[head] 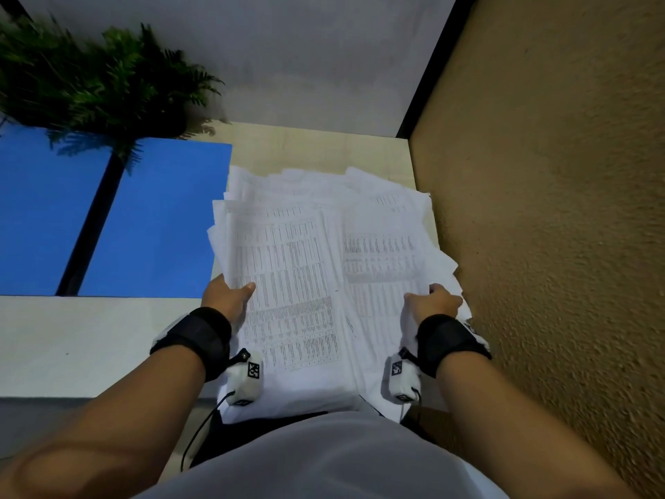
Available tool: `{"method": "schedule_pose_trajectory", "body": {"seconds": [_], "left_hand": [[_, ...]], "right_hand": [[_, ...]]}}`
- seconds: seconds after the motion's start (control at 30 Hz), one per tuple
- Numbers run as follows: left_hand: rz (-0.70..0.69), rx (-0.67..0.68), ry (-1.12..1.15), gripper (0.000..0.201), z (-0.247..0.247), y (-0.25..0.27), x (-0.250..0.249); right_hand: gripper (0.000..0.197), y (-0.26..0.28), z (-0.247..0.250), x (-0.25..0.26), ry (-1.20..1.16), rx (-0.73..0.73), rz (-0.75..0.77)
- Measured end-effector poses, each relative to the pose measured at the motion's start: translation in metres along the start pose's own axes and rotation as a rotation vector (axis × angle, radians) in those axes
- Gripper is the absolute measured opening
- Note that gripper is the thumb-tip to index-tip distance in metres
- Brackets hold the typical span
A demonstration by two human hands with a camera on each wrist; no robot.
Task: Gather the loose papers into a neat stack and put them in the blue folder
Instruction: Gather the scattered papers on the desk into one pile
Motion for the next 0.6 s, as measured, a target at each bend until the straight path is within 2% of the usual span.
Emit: {"method": "schedule_pose_trajectory", "body": {"seconds": [0.07,0.1,0.2,0.23,0.27,0.33,0.4,0.47,0.53,0.6], "left_hand": [[0.019,0.038,-0.050,0.035,-0.008,0.001,0.001],[0.038,0.056,-0.052,0.037,-0.011,0.002,0.003],[0.067,0.089,-0.045,0.045,-0.016,0.000,0.009],[0.072,0.098,-0.038,0.048,-0.016,0.000,0.010],[0.077,0.110,-0.027,0.052,-0.017,0.000,0.012],[0.086,0.136,0.002,0.057,-0.018,0.000,0.015],[0.088,0.129,0.044,0.060,-0.016,-0.002,0.020],[0.065,0.110,0.067,0.062,-0.012,-0.006,0.023],[0.048,0.118,0.107,0.061,-0.011,-0.004,0.023],[0.039,0.130,0.125,0.057,-0.011,0.000,0.020]], "right_hand": [[0.047,0.005,-0.004,-0.004,-0.153,-0.015,0.004],[0.053,0.005,-0.009,-0.006,-0.240,-0.004,0.001],[0.093,0.009,-0.020,-0.005,-0.532,0.069,-0.044],[0.098,0.011,-0.021,-0.003,-0.562,0.096,-0.046],[0.093,0.016,-0.019,0.003,-0.570,0.131,-0.016],[0.062,0.021,-0.002,0.022,-0.529,0.129,0.113],[0.032,0.030,0.035,0.055,-0.485,0.026,0.305],[0.014,0.044,0.079,0.095,-0.396,-0.115,0.501],[0.017,0.063,0.116,0.127,-0.381,-0.224,0.638],[0.022,0.096,0.145,0.155,-0.523,-0.224,0.757]]}}
Point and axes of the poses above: each hand's wrist, its own y-axis away from the middle knuckle, its own z-axis out of the back of the hand, x = y × z, the point moved 9 cm from there along -y, towards the middle knuckle, and after that the axes turned 1 degree about z, right-handed, at the moved point
